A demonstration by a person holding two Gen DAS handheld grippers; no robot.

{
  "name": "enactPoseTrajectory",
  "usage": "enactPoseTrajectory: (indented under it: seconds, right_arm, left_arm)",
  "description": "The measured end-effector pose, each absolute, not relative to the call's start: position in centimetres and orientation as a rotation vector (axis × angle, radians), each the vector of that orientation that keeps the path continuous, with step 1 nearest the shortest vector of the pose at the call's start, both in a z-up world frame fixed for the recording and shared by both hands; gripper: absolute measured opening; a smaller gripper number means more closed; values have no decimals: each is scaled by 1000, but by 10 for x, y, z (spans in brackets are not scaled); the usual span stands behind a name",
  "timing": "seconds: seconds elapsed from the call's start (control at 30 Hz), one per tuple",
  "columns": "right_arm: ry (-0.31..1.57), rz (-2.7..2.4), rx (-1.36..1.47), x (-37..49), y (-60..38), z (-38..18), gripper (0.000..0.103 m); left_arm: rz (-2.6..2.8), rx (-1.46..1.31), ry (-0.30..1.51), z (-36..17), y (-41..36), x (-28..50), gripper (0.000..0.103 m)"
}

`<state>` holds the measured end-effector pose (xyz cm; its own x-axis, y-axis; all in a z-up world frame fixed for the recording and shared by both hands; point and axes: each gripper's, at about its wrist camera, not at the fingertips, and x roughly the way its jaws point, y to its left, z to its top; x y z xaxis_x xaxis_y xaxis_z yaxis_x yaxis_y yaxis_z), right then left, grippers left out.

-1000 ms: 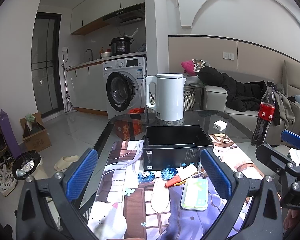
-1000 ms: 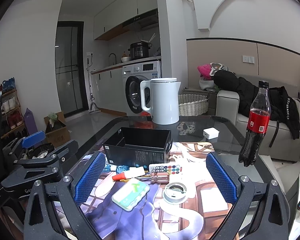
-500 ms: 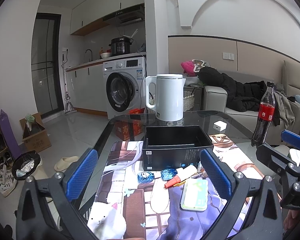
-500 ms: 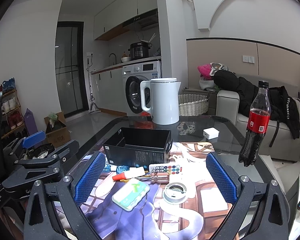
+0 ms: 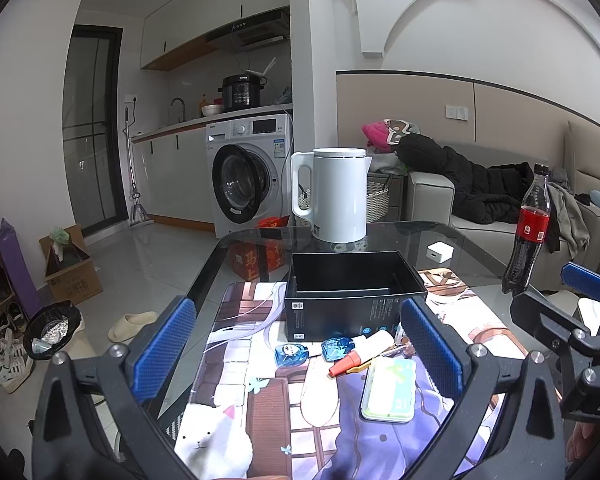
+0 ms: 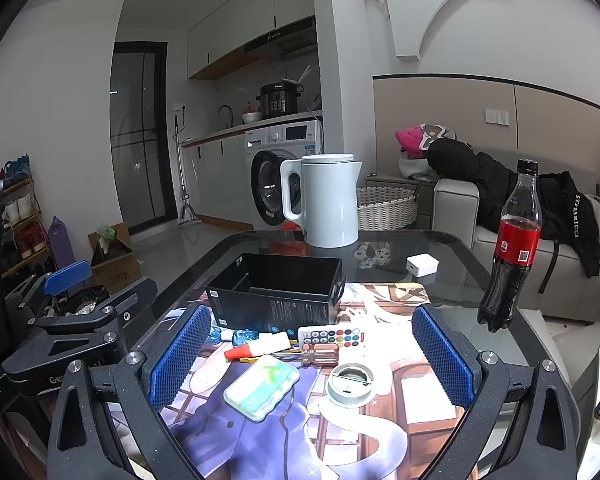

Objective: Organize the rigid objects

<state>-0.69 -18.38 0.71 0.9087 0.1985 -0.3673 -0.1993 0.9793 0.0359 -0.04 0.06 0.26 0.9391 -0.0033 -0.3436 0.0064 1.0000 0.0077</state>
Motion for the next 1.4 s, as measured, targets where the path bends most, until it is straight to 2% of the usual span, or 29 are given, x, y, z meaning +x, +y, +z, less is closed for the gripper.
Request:
enactPoseTrajectory:
  seconds: [0.83, 1.2, 1.4]
  right_arm:
    - [372, 219, -3, -8, -185, 8, 102]
    - [260, 229, -19, -8, -191, 38, 102]
    - [212, 236, -28, 14, -196, 63, 102]
  left_arm:
    - [-28, -12, 371, 6, 1, 4, 103]
    - [-64, -30, 365, 24, 1, 10, 103]
    - [-71, -55, 474, 37, 7, 38, 103]
